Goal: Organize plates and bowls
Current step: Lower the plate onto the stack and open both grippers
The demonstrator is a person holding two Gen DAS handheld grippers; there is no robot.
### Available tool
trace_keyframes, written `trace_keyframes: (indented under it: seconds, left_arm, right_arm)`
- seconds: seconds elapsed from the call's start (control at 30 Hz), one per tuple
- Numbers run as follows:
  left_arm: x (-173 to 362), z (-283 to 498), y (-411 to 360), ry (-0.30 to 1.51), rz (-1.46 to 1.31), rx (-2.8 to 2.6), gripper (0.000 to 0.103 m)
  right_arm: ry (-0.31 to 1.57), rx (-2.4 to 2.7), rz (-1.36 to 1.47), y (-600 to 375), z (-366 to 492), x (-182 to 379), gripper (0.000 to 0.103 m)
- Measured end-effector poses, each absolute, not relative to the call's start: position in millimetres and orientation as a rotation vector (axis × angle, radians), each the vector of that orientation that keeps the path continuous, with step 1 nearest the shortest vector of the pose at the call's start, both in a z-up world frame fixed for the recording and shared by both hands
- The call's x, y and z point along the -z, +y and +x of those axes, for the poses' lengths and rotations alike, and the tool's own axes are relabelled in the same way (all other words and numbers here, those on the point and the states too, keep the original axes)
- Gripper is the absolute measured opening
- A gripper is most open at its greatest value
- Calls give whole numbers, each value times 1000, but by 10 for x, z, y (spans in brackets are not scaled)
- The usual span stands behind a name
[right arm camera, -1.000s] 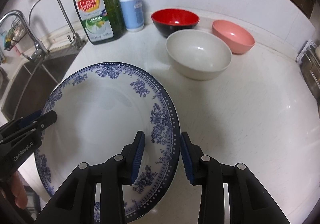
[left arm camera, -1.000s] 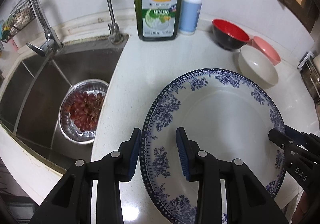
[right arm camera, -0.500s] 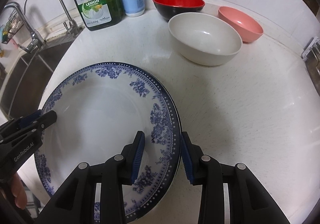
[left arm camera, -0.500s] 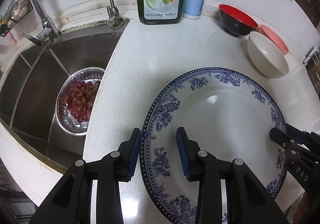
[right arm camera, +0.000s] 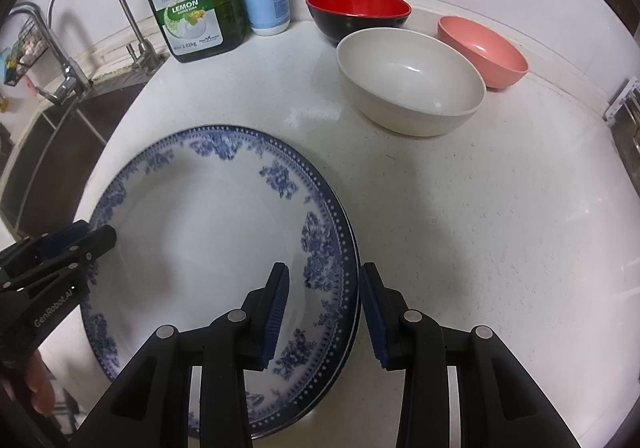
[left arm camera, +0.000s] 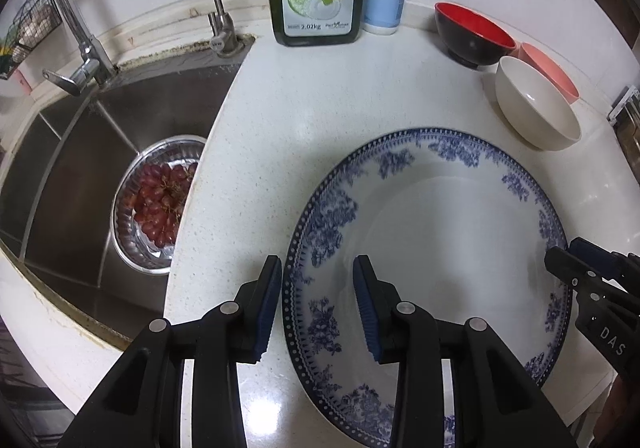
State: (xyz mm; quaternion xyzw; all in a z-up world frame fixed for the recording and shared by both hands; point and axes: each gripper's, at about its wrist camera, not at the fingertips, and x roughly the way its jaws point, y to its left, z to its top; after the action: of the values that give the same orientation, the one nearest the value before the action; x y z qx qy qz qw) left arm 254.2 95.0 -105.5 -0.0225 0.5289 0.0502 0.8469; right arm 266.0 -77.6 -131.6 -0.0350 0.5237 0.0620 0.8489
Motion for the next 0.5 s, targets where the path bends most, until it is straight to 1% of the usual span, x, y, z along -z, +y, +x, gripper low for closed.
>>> trace_keyframes:
  seconds: [0.03, 0.07, 0.13, 0.27, 0.33, 0.5]
  left_arm:
    - [1037, 2546, 945, 1110, -44, -107, 49]
    - [1020, 2551, 940, 1104, -42, -105, 52]
    - [962, 2547, 928, 1083, -36, -108, 56]
    - [839, 2558, 881, 1050, -18, -99, 59]
    - [763, 2574, 833, 1031, -14, -85, 63]
    - [579, 2622, 707, 980, 13, -52, 66]
  right_arm:
    - [1101, -131, -72, -782, 2660, 1308, 40]
    - [1097, -132, -71, -786, 2664, 1300, 42]
    - [1084, -132, -66, -807, 2657, 1263, 43]
    - [1063, -136, -47, -860, 2645, 1179, 43]
    - [1050, -137, -39, -902, 2636, 1127, 43]
    - [1009, -118, -17, -1060, 2649, 944, 43]
